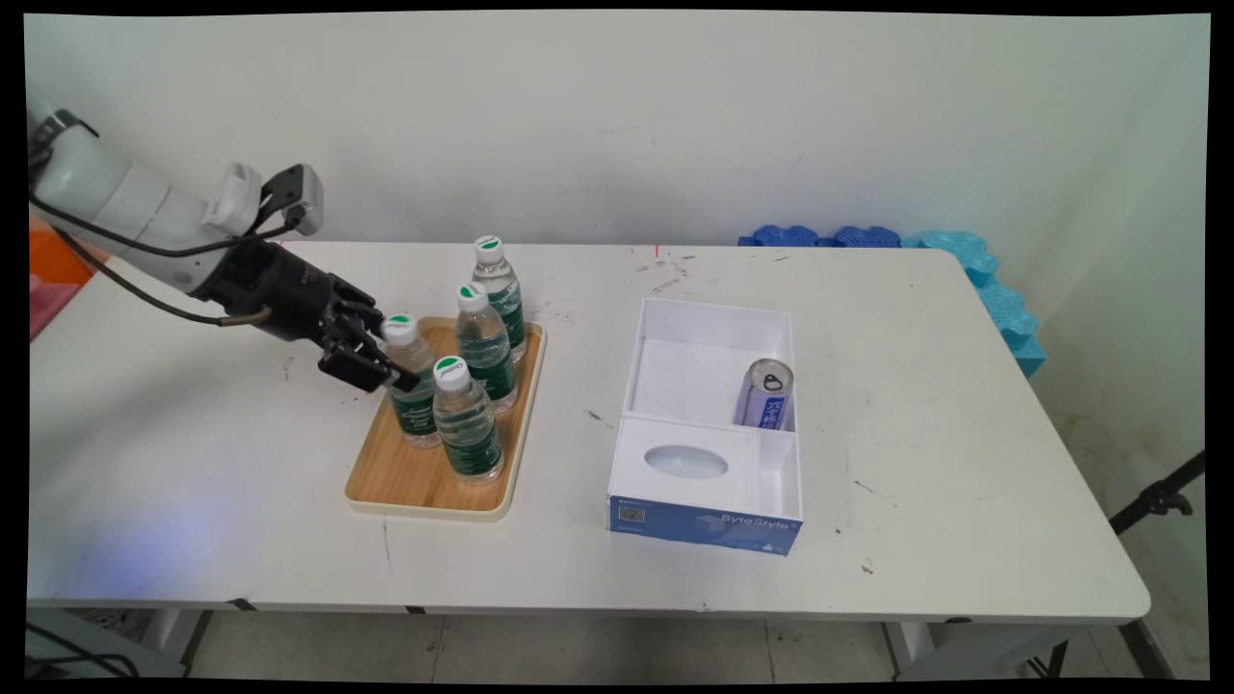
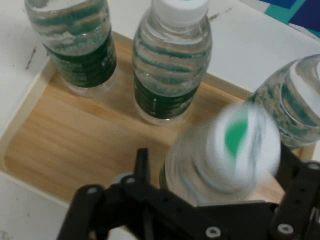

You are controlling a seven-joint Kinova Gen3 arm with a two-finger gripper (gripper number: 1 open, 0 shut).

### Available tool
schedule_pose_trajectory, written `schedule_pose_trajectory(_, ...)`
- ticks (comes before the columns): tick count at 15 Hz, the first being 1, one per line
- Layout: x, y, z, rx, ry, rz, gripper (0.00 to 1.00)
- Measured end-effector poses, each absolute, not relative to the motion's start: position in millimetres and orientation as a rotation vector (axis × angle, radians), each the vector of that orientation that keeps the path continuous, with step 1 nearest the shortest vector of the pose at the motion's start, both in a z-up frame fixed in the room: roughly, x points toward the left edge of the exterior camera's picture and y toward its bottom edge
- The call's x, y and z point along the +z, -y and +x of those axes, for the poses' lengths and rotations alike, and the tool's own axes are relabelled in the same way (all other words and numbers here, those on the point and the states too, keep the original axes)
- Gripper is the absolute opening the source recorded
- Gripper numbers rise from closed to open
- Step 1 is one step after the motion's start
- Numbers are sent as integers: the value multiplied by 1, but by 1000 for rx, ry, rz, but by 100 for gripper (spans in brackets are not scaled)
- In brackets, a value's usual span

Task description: Place the picked object on the tray

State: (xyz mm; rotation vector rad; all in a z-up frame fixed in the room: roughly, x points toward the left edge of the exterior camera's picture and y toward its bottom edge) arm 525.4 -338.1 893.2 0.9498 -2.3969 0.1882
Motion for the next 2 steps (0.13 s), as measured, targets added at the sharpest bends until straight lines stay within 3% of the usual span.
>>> schedule_pose_trajectory(2,892,341,525,195,2401,937,100)
